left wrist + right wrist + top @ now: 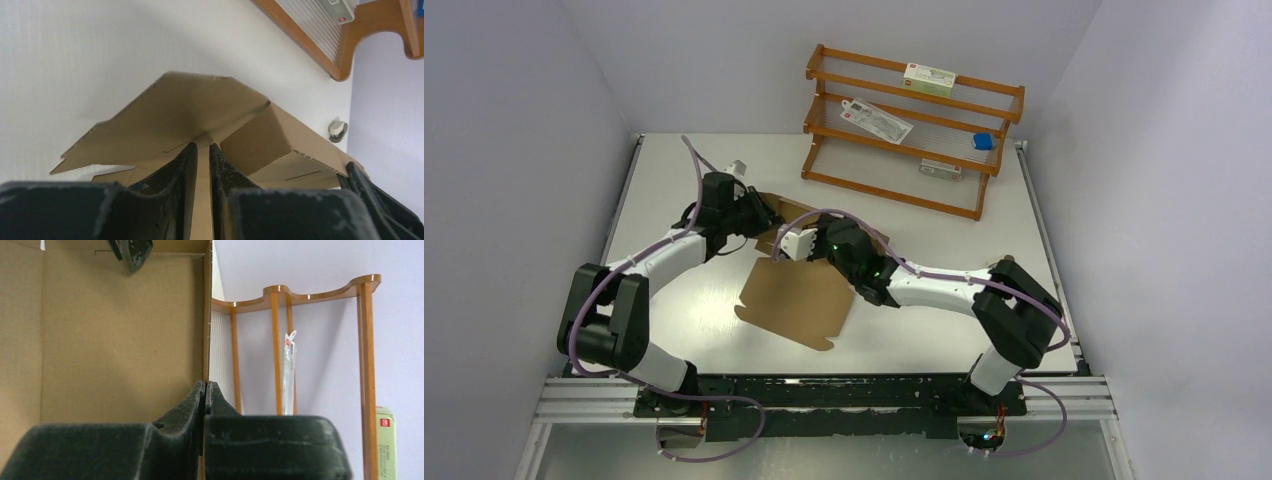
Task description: Fold the paper box
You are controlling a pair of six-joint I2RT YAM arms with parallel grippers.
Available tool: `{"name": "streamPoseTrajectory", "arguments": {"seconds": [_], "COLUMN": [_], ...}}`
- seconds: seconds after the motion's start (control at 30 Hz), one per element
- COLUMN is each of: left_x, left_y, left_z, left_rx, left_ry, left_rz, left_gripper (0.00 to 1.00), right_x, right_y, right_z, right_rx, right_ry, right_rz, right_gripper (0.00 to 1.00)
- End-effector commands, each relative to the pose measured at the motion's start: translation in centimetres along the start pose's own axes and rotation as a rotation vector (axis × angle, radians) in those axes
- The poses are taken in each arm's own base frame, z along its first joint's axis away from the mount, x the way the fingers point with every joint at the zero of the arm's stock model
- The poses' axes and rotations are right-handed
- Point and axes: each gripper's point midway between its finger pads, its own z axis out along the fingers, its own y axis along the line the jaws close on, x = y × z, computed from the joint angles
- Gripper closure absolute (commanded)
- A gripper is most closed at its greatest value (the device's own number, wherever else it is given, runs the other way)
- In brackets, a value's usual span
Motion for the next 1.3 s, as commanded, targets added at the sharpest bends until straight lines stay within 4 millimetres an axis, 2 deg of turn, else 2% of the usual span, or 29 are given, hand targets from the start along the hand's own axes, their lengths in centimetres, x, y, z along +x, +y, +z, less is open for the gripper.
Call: {"name": "streamPoseTrajectory", "arguments": {"seconds": [0.0, 0.1, 0.33, 0.43, 0.53, 0.67, 0.83, 1.0, 1.13, 1.27], "left_x": [-1.9, -1.8, -1.0, 0.0, 1.2, 2.2, 2.2, 2.4, 3.3, 3.8], "left_y": [0.0, 1.7, 5.8, 7.3, 8.2, 8.5, 7.9, 8.3, 7.5, 6.2], "left_z": [-0.4, -1.2, -3.8, -4.0, -3.3, -1.8, -0.2, 1.0, 1.5, 1.0], "left_rx": [-0.018, -0.082, -0.174, -0.184, -0.18, -0.147, -0.09, -0.08, -0.044, -0.06], "left_ry": [-0.123, -0.162, -0.224, -0.216, -0.179, -0.129, -0.113, -0.104, -0.067, -0.083], "left_rz": [0.066, 0.086, 0.041, 0.007, -0.013, -0.041, -0.059, -0.057, -0.037, 0.038], "left_gripper": [0.78, 0.76, 0.65, 0.59, 0.56, 0.55, 0.55, 0.55, 0.66, 0.78], "right_x": [0.2, 0.4, 0.5, 0.5, 0.7, 0.6, 0.5, 0.4, 0.4, 0.4], "right_y": [-1.1, -1.2, -1.0, -0.3, 0.4, 1.0, 1.6, 2.4, 2.7, 2.9], "right_z": [0.7, 0.9, 0.9, 0.8, 0.6, 0.4, 0.4, 0.3, 0.4, 0.3], "right_rx": [0.103, 0.121, 0.106, 0.096, 0.084, 0.068, 0.054, 0.042, 0.041, 0.039], "right_ry": [-0.006, 0.007, 0.015, 0.011, 0.011, 0.013, 0.025, 0.021, 0.027, 0.027], "right_rz": [-0.122, -0.182, -0.2, -0.201, -0.197, -0.196, -0.203, -0.217, -0.225, -0.224], "right_gripper": [1.0, 1.0, 1.0, 1.0, 1.0, 1.0, 1.0, 1.0, 1.0, 1.0]}}
